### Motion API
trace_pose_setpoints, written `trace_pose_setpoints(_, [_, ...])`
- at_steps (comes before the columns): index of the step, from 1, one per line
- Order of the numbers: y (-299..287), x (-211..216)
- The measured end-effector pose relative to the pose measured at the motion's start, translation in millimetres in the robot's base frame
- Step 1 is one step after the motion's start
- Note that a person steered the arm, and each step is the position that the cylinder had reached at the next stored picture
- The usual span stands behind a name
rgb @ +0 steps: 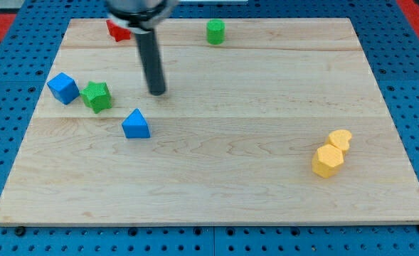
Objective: Push the blue triangle to the green star
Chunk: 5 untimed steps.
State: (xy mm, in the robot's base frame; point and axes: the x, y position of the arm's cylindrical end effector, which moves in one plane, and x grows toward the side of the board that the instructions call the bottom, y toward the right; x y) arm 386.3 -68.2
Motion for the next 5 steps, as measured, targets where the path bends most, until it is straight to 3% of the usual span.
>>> trace_pose_setpoints(2, [27.4,93.6])
trace_pose_setpoints(3, [-17.2,99.7])
trace_pose_setpoints(5, [-76.5,64.7])
